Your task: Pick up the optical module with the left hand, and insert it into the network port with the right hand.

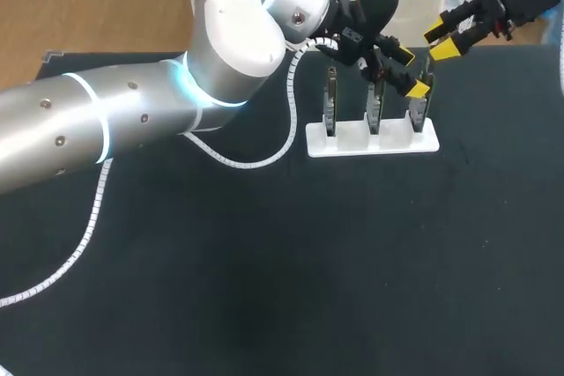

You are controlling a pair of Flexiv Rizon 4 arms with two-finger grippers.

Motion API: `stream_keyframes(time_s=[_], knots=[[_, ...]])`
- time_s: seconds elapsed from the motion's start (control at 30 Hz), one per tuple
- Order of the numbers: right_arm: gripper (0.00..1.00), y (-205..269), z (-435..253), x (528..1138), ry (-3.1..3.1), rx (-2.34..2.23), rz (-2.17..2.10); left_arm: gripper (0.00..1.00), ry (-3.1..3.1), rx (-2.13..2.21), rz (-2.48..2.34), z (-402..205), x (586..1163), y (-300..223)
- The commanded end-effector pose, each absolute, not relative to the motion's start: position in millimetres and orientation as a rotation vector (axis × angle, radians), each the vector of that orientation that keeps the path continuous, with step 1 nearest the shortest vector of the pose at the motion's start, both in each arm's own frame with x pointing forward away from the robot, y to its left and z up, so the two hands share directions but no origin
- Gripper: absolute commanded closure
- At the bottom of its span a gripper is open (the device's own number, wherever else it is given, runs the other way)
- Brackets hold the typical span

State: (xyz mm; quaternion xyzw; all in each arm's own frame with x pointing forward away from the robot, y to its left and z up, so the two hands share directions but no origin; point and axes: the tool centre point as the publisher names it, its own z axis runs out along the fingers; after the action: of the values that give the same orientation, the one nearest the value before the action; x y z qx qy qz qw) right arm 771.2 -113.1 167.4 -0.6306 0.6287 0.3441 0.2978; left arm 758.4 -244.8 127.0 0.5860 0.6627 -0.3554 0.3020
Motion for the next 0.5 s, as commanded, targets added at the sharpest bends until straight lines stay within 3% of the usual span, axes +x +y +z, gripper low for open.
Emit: stream_keyframes(time_s=[0.03, 0.5], knots=[[0.00, -114.5, 169.3, 770.9, 1.667, -1.667, 0.915, 0.00, 1.760, 1.553, -0.939, 127.6, 757.1, -244.3], [0.00, -132.8, 187.2, 776.2, 1.608, -1.623, 0.967, 0.00, 1.760, 1.553, -0.939, 127.6, 757.1, -244.3]])
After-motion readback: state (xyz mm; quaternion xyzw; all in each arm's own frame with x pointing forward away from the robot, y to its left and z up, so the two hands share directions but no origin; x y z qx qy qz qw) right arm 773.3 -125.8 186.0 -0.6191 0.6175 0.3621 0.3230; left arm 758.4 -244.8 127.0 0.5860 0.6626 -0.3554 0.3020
